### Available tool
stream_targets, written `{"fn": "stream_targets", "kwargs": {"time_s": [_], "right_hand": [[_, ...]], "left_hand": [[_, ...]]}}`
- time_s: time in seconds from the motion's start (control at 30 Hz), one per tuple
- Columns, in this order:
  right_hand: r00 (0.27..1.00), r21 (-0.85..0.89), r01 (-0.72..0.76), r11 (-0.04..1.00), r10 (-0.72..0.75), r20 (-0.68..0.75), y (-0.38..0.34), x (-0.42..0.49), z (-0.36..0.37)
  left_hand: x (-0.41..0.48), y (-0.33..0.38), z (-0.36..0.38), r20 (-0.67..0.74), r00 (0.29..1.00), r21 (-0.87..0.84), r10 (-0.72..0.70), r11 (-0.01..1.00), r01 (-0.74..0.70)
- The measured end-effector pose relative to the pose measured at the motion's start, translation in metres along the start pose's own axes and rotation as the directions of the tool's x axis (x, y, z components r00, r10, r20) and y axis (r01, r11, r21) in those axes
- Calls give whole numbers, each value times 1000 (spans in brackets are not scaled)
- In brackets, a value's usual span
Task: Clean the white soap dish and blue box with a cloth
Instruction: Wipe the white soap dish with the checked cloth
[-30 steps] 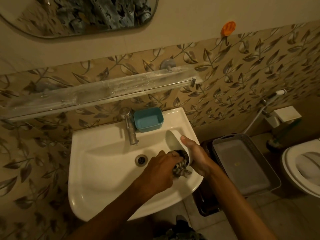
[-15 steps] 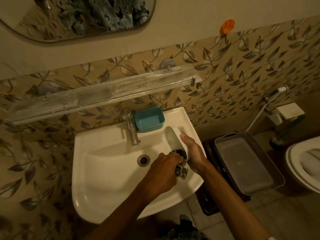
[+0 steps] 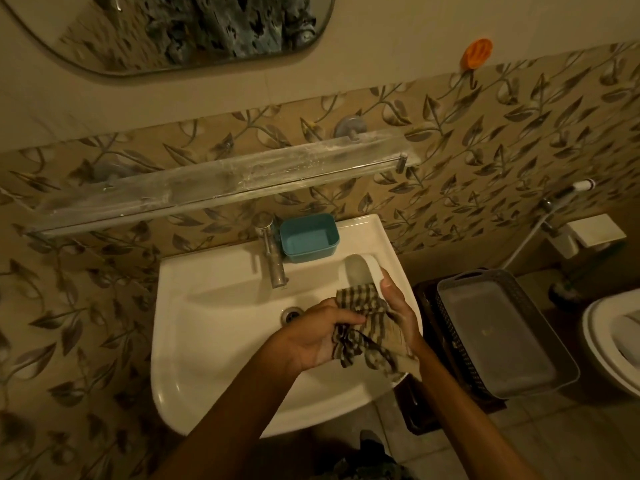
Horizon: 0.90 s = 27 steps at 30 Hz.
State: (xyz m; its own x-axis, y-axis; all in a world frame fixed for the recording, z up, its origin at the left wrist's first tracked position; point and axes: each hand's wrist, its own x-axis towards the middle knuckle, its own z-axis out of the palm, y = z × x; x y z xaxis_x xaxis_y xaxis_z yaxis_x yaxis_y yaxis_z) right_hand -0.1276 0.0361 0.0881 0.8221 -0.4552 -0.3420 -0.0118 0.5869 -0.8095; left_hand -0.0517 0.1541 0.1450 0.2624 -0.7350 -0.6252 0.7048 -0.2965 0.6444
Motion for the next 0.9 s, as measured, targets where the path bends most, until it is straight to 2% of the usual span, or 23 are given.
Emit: {"fn": "stream_targets", "kwargs": {"time_s": [0.07,0.13,0.2,0.27,0.33,0.4,0.47,0.53,0.57,0.67,0.77,0.83,0.9], "right_hand": [[1000,20,-25,999,25,10,-2,-1,-1],[998,10,-56,998,56,1,-3,3,-3],[997,-53,-79,996,78,-15,-4,6,-4],[995,-110,-95,989,91,-44,-9,7,-1],[984,-100,-162,982,153,-92,-9,11,-3],[978,-88,-200,976,193,-85,-10,14,-5],[980,-99,-198,975,194,-43,-11,18,-6],[981,-115,-191,975,191,-17,-15,17,-3],[981,-128,-192,973,193,-1,-16,15,-2],[973,-167,-226,960,232,16,-12,9,-3],[967,-182,-244,953,252,22,-7,2,-2],[966,-193,-250,949,258,18,-5,2,-2],[969,-193,-241,951,247,9,-4,3,0]], "left_hand": [[2,-3,1,-32,999,39,26,999,-25],[-5,-5,5,-49,995,290,88,954,-71],[-13,-4,12,-30,993,590,112,804,-72],[-20,-4,14,-1,990,792,143,604,-87],[-20,-8,11,76,976,908,203,390,-152],[-15,-12,5,102,956,988,276,87,-131],[-7,-15,-3,134,925,968,356,-247,-46],[-1,-16,-7,239,878,897,414,-441,-36],[1,-15,-10,255,862,875,438,-484,-13],[3,-7,-26,223,823,854,522,-511,93],[4,-2,-36,229,836,816,499,-566,114],[4,-6,-36,203,852,836,483,-539,107],[5,-12,-32,154,858,895,490,-437,89]]}}
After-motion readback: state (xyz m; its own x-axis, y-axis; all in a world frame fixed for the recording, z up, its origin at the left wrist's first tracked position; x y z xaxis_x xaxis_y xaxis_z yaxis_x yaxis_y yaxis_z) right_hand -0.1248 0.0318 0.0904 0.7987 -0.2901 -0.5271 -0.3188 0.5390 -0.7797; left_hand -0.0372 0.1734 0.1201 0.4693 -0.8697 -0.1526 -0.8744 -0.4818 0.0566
